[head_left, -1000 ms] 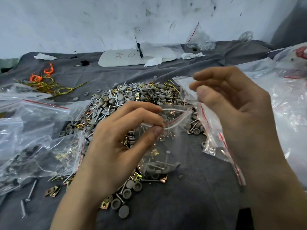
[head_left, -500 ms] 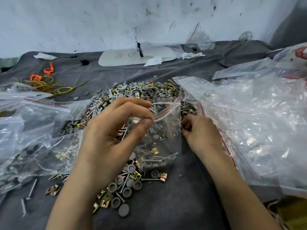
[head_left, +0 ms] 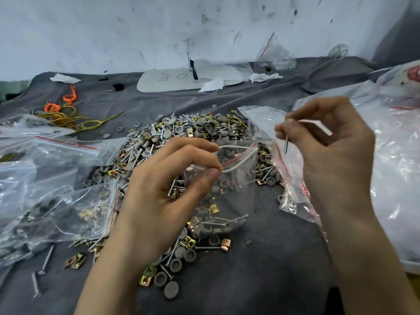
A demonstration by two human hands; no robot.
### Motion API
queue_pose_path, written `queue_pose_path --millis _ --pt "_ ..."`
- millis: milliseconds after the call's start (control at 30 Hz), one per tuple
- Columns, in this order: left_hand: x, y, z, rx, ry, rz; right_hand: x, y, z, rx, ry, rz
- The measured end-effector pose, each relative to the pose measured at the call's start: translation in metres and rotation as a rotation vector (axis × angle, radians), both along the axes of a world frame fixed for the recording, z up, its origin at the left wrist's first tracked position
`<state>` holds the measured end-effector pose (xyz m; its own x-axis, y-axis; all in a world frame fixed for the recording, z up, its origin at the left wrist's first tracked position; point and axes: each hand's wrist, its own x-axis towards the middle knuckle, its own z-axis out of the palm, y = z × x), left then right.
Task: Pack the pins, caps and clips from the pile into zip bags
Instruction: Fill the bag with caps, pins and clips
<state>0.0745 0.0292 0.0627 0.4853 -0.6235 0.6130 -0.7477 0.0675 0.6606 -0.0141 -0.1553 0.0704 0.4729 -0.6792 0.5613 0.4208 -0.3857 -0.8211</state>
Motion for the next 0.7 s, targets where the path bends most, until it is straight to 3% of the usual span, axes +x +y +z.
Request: queue_pose_path --millis 167,400,700 --pt "-0.010 -0.007 0.001 0.039 -0.124 -0.055 -0.010 0.025 0.019 -0.119 -0.187 0.050" --pt "-0.008 -0.006 0.001 0.017 -0.092 -0.061 -0.007 0.032 0.014 -0.375 0.051 0.081" --pt "0.000 -0.001 -0.001 -0.001 -0.035 -0.023 -0.010 0.006 0.010 -0.176 0.081 -0.022"
